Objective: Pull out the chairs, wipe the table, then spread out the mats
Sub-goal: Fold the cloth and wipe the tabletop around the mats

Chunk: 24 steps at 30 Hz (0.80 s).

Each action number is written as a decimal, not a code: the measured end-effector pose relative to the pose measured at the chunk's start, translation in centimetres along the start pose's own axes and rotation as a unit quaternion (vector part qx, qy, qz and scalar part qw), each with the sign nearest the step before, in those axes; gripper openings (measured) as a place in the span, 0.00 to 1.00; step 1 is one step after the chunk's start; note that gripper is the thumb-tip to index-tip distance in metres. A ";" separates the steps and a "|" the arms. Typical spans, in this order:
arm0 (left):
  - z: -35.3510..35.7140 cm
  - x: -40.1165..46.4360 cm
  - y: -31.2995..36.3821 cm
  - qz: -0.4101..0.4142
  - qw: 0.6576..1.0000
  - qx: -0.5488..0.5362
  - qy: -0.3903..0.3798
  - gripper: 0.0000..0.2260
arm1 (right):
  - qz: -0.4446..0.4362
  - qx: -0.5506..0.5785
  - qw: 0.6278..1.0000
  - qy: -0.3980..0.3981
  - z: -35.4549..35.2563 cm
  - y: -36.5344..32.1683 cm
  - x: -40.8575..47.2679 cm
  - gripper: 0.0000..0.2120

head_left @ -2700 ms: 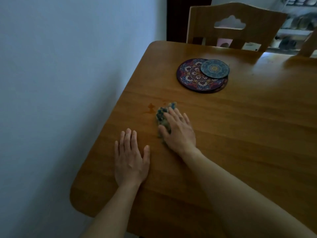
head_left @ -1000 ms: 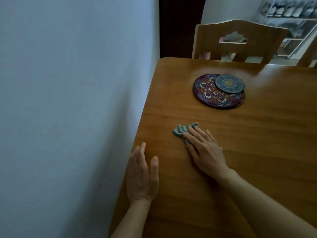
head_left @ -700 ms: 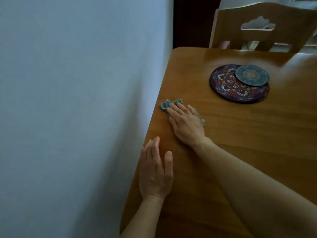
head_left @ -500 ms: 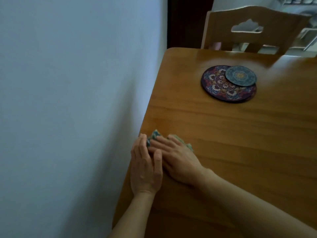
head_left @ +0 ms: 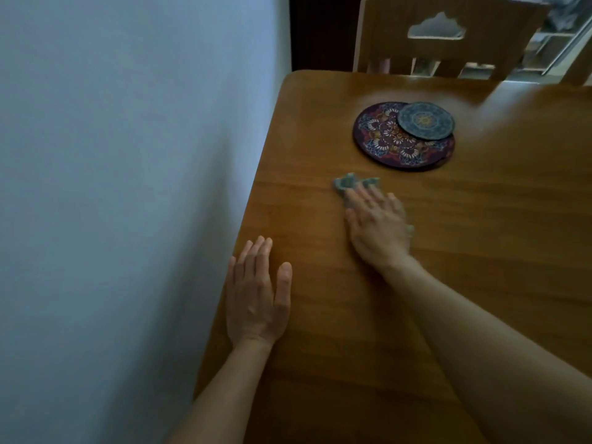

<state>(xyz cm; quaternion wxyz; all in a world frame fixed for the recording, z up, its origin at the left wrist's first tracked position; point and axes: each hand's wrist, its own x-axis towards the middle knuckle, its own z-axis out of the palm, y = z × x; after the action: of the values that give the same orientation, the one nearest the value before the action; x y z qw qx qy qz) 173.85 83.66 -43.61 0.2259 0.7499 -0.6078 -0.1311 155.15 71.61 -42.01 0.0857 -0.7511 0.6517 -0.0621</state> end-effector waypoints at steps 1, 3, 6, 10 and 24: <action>0.0 0.1 -0.1 0.000 1.000 -0.004 0.001 0.31 | -0.034 0.009 0.999 -0.010 0.5 -1.9 -0.8 0.23; 0.0 0.1 -0.3 0.001 1.000 -0.013 0.007 0.31 | -0.106 0.024 0.994 -0.022 1.4 -5.0 -3.8 0.22; 0.0 0.0 -0.5 0.005 1.000 -0.017 0.015 0.31 | -0.212 0.058 0.974 -0.053 1.5 -5.7 -9.4 0.23; -0.6 -0.3 -0.3 -0.036 0.996 -0.084 0.009 0.32 | -0.116 0.040 0.992 -0.032 -0.5 2.5 -10.7 0.23; -1.8 -12.4 -1.6 0.016 1.000 -0.009 -0.023 0.26 | 0.013 -0.015 0.999 -0.050 -1.8 5.7 -24.8 0.25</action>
<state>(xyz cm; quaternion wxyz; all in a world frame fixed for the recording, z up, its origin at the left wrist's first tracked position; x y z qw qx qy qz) 173.27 96.28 -43.85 0.2210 0.7345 -0.6237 -0.1503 145.73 95.30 -41.01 0.1080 -0.7456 0.6574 -0.0135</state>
